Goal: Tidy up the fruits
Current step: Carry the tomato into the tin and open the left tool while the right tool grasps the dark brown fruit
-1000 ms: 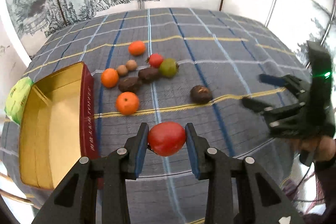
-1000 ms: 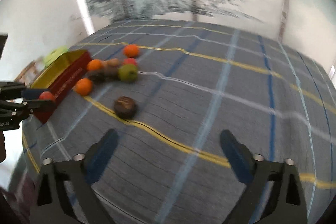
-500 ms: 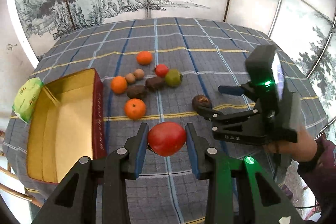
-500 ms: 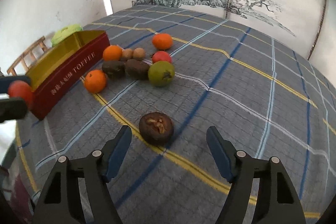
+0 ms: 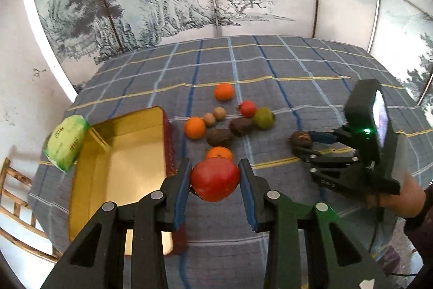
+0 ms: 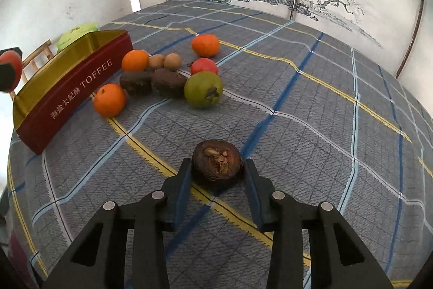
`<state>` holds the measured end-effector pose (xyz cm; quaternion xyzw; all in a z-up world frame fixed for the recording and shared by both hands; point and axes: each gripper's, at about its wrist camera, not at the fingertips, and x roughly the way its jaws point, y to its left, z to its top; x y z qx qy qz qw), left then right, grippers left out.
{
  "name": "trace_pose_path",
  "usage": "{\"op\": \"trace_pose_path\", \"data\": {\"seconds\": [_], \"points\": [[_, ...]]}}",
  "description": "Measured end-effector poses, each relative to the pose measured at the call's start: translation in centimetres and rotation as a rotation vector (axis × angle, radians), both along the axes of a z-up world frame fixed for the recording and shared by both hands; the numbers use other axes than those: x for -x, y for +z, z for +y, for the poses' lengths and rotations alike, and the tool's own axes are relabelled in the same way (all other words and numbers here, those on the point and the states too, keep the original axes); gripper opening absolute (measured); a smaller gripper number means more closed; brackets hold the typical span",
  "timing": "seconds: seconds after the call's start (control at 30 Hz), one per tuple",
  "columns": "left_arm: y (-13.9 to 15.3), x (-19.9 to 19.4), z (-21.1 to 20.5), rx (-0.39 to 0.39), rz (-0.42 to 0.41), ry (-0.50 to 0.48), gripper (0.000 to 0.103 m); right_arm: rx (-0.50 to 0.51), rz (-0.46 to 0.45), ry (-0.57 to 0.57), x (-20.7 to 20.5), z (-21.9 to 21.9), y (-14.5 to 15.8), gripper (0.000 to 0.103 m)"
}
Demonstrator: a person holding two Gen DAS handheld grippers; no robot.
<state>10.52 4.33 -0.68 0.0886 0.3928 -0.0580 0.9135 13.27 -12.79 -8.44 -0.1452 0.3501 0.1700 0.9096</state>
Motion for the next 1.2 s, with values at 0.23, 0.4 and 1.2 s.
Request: {"op": "trace_pose_path", "data": {"seconds": [0.23,0.4,1.2], "points": [[-0.2,-2.2,2.5,-0.064,-0.009,0.043,0.032,0.006,-0.005,-0.007,0.1,-0.1,0.1,0.039],[-0.6,-4.7,5.8,-0.108,-0.009,0.107,0.032,0.007,-0.006,-0.009,0.1,-0.1,0.0,0.039],[-5.4,-13.2,16.2,-0.214,0.091,0.331,0.037,0.015,-0.011,-0.040,-0.4,-0.1,0.3,0.039]]}}
